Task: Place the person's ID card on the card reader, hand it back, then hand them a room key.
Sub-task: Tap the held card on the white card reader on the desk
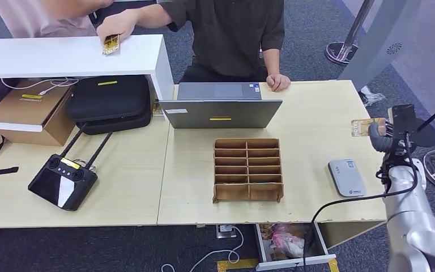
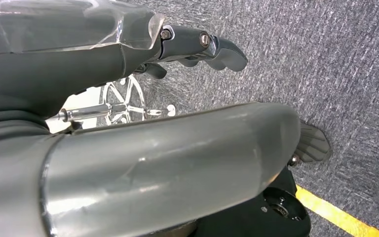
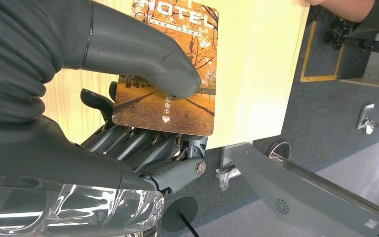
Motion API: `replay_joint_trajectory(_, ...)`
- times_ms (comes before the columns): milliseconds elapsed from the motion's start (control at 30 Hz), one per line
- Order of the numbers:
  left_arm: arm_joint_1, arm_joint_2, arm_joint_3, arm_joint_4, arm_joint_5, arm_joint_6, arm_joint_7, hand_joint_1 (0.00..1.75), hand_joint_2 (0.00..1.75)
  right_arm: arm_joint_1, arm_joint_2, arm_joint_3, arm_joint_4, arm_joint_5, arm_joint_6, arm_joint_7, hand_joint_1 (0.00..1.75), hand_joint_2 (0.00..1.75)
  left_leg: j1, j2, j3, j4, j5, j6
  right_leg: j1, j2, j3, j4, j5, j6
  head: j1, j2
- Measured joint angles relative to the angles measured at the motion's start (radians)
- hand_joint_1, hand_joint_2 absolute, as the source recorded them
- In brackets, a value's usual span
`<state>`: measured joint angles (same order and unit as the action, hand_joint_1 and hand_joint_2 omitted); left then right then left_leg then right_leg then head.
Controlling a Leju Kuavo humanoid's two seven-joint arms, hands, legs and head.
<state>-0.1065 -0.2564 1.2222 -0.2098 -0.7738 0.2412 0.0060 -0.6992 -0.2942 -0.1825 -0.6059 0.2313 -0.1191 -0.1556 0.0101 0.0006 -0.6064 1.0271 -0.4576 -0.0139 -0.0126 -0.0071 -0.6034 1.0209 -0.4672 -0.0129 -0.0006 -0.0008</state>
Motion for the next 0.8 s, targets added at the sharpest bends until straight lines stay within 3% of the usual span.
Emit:
replay_joint_trajectory(300,0.0,0.0,0.004,0.0,0.002,0.005,-0.01,0.0,0.0,0.093,-0.019,-0.034,-0.072,-0.007,0.02,0.003,1.75,1.75,0.0,0.0,0.0,0.0,-0.001,0.002,0.0,-0.001,0.0,0.0,-0.001,0.001,0.0,0.0)
replay_joint_trajectory(800,0.0,-0.001,0.006,0.004,-0.006,0.006,-0.01,0.0,0.0,0.398,0.016,-0.178,-0.294,-0.045,0.037,0.047,1.75,1.75,0.0,-0.002,-0.001,0.0,-0.003,0.002,0.0,-0.002,0.001,0.0,-0.003,0.003,0.0,0.0)
